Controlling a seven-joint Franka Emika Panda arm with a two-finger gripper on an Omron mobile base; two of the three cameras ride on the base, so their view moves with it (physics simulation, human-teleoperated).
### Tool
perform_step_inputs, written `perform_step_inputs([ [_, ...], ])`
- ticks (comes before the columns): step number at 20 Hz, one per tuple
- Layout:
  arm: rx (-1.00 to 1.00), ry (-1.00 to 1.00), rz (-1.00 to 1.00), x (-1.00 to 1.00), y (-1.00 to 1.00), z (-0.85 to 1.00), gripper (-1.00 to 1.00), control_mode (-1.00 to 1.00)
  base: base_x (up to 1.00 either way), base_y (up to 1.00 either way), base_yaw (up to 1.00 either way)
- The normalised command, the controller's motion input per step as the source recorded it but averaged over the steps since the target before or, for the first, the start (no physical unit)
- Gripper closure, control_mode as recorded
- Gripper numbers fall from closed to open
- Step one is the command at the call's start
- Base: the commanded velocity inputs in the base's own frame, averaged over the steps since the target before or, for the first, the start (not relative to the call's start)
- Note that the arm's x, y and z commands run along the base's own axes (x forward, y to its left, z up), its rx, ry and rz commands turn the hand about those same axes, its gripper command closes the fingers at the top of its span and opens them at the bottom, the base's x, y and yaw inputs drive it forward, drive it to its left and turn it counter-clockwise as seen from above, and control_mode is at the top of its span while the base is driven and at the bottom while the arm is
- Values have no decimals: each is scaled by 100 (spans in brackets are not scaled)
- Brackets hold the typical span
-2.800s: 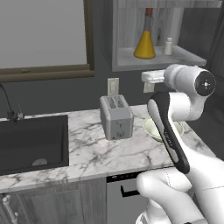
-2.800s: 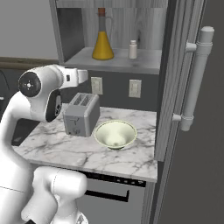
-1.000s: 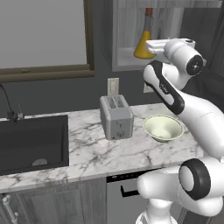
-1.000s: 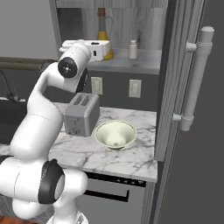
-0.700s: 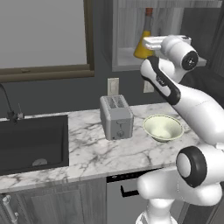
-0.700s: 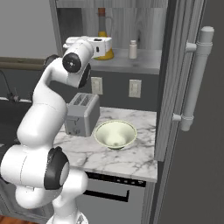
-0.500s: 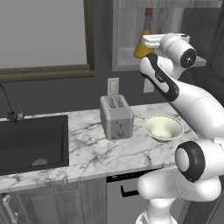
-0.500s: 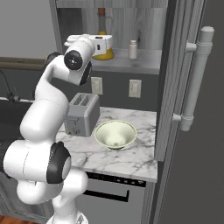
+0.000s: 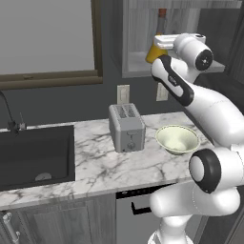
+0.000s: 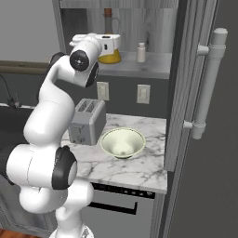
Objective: Retrieve the bottle and the shaker from the cabinet and place them next to the mixing bowl on the counter. Then add garlic from the fridge to the mixing bowl.
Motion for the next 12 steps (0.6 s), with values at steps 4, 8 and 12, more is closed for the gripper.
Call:
perform_step_inputs([
  [4,0,0,0,5,0,1,-100,-100,0,0,0],
  [8,0,0,0,3,0,0,-100,-100,0,0,0],
  [12,0,0,0,0,0,0,-100,-100,0,0,0],
])
